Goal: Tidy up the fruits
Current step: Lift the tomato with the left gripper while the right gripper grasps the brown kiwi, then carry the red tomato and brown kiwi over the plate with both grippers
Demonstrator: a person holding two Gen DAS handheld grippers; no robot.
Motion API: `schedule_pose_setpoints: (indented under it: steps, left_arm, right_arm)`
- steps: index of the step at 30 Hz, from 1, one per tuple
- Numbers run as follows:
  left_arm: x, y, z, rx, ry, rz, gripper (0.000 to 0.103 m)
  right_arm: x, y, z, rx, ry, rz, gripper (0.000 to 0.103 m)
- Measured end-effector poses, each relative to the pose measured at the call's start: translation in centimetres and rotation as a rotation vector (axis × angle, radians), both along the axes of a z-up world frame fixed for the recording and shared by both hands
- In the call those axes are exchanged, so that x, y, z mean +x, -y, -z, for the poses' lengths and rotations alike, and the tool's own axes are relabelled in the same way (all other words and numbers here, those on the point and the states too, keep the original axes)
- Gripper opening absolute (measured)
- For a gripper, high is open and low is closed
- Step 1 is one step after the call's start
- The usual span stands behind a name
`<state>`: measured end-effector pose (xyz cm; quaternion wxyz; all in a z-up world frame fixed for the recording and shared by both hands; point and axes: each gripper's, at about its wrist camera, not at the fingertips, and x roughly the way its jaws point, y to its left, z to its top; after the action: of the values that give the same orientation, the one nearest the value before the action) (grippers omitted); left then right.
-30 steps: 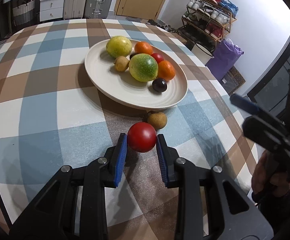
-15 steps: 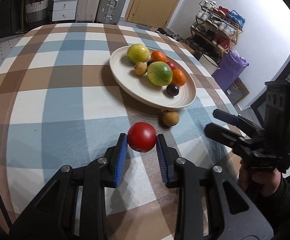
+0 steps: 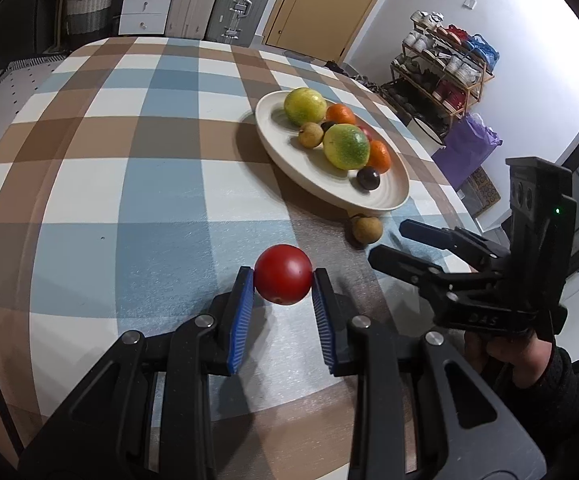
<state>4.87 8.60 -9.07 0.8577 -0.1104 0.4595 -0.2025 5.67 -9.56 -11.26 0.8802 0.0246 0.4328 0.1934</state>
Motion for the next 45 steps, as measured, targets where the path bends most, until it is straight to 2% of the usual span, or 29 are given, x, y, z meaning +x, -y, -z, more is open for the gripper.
schedule_pose_setpoints:
  steps: [2, 8, 10, 12, 13, 14, 22, 27, 32, 35, 40, 45]
  left_arm:
    - [0.1, -0.3, 0.2, -0.002, -0.005, -0.003, 0.027]
    - [0.2, -1.5, 0.7, -0.020, -0.013, -0.016, 0.027]
    - [0.3, -1.8, 0.8, -0.025, -0.013, -0.021, 0.027]
    - [0.2, -2.1, 0.8, -0.030, -0.012, -0.025, 0.027]
    - [0.2, -2.2, 0.8, -0.033, -0.012, -0.028, 0.027]
    - [0.2, -2.3, 0.8, -0.034, -0.012, -0.028, 0.027]
    - [-0.2, -2.7, 0.5, -0.035, -0.004, -0.045, 0.027]
    - [-0.3, -2.1, -0.2, -0.029, 0.012, -0.042, 0.027]
    - [-0.3, -1.4, -1.2, -0.026, 0.032, -0.038, 0.027]
    - [-0.1, -1.0, -1.9, -0.032, 0.048, -0.051, 0.027]
    - [0.8, 0.1, -3.1, -0.031, 0.074, -0.040, 0.027]
    - [1.9, 1.3, -4.2, -0.035, 0.094, -0.022, 0.027]
  right_arm:
    - [0.2, -0.5, 0.2, -0.012, -0.003, -0.001, 0.080]
    - [1.0, -1.6, 0.7, -0.050, -0.005, 0.003, 0.066]
    - [1.1, -2.0, 0.6, -0.051, -0.002, -0.005, 0.055]
    - [1.2, -2.5, 0.6, -0.057, 0.001, -0.021, 0.038]
    - [1.2, -2.7, 0.6, -0.063, 0.002, -0.028, 0.034]
    - [1.1, -3.0, 0.6, -0.060, 0.002, -0.039, 0.025]
    - [0.2, -3.5, 0.2, -0.018, 0.001, -0.071, 0.025]
    - [-1.0, -2.8, -1.8, 0.049, 0.054, -0.098, 0.025]
    - [-2.5, -2.1, -4.0, 0.184, 0.114, -0.181, 0.025]
    - [-2.9, -2.0, -4.9, 0.228, 0.138, -0.204, 0.025]
    - [-2.6, -0.4, -6.0, 0.311, 0.147, -0.178, 0.025]
    - [-1.5, 3.1, -6.4, 0.501, 0.131, -0.133, 0.025]
